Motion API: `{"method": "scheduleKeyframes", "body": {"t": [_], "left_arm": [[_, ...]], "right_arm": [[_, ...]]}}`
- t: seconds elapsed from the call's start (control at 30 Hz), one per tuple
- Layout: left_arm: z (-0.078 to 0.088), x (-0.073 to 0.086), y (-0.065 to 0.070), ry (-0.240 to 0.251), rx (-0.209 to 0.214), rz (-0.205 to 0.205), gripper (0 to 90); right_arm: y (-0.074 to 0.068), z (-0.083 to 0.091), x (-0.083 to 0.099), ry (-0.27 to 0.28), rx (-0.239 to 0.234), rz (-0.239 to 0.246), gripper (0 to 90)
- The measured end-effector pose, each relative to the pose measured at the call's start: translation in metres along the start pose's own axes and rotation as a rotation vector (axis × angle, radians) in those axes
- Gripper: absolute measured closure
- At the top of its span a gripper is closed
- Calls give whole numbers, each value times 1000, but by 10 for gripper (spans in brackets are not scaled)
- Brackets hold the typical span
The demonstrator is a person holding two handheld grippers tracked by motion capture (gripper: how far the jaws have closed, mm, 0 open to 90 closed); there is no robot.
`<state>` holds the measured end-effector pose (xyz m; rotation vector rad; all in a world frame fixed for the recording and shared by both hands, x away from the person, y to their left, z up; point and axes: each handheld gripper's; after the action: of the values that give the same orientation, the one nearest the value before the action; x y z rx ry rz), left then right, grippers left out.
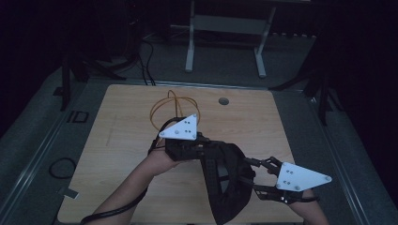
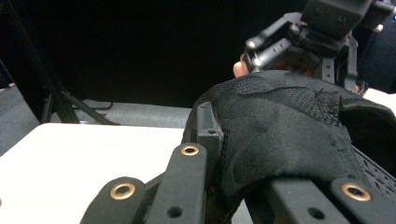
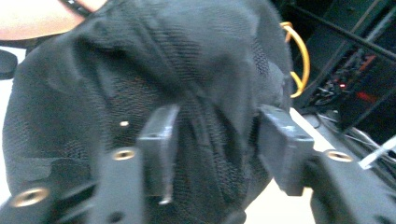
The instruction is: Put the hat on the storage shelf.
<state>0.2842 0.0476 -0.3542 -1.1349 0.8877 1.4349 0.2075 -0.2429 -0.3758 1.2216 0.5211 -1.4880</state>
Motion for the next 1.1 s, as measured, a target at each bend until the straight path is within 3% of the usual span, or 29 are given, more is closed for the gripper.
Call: {"method": "scheduleKeyframes", "body": {"t": [0.1,0.23,0.4,0.67,0.9,1.03,1.1], "left_arm": [[-1,1,-2,-7,-12,0,882],[-1,5,-3,-12,-24,0,881],[1,6,-4,1,-35,-2,879],[4,5,-1,5,-66,-30,866],[11,4,1,-15,-112,-52,747],[19,6,1,-11,-137,-33,662],[21,6,0,-12,-154,-27,663]], "right_arm": [[-3,-3,0,-18,-7,11,738],[-4,-3,0,-12,-6,-2,873],[0,1,-1,18,-7,-49,885],[2,6,-4,43,14,-85,887],[7,10,-7,67,21,-113,888],[9,12,-7,71,36,-121,888],[9,13,-7,70,42,-127,888]]}}
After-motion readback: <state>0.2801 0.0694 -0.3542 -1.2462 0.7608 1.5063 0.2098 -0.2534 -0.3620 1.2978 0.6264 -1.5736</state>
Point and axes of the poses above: each handheld gripper's, and its own axes: z roughly backward along the jaws, x roughly out of its underside, y roughly to its right, and after that the axes turned 2 degrees about -x, right-handed
